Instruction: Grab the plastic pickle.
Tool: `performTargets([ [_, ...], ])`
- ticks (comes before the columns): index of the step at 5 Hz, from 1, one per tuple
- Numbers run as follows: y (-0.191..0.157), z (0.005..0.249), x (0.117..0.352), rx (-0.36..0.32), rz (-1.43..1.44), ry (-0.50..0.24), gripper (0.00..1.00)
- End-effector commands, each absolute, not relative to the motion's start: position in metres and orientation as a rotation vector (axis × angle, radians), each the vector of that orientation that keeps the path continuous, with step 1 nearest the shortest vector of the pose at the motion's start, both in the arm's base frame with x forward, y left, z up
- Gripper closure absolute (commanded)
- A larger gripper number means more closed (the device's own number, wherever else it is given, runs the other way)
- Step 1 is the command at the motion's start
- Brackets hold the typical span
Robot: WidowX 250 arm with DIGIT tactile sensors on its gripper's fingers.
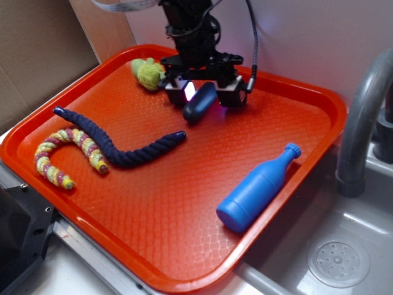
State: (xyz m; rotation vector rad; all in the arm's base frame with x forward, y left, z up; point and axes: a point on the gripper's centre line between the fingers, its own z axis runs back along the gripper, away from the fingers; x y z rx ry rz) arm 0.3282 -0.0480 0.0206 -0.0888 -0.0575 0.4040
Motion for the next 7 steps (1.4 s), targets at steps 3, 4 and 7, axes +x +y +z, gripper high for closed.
performTargets([
  [3,-0.039,0.097,0.255,-0.104,0.196,-0.174,1.0],
  [4,-0.027,0.128,0.237,0.0,0.12,-0.21,1.0],
  [7,-0.019,0.195,0.249,-0.043,0.129,-0.064,1.0],
])
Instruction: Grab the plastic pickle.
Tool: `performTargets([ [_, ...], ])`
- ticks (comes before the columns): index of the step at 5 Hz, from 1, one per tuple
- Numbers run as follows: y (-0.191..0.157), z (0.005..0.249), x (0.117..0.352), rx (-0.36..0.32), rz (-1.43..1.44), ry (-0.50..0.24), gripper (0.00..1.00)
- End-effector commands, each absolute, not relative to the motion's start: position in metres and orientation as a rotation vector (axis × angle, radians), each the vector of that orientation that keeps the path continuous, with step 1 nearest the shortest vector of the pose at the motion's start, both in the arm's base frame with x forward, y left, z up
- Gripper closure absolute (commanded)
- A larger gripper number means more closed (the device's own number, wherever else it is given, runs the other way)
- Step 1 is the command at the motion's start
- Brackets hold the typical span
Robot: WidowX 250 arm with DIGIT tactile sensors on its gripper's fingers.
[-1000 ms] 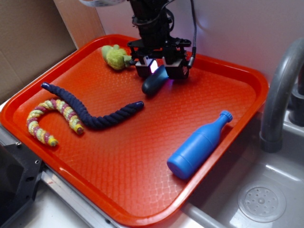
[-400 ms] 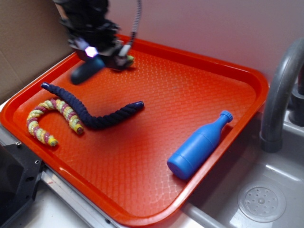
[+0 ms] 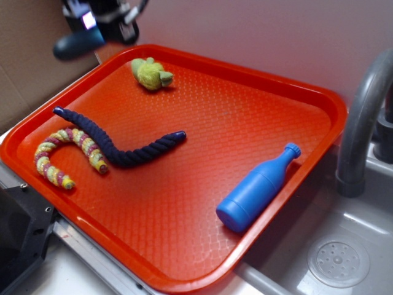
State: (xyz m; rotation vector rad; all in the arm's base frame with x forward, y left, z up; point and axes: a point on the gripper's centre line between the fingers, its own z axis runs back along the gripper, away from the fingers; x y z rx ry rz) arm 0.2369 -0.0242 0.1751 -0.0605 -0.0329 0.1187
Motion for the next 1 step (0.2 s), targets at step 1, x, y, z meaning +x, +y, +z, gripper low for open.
performTargets([
  [1,-0.0174,0.1975,0.2503,-0.029,0.151,-0.068,1.0],
])
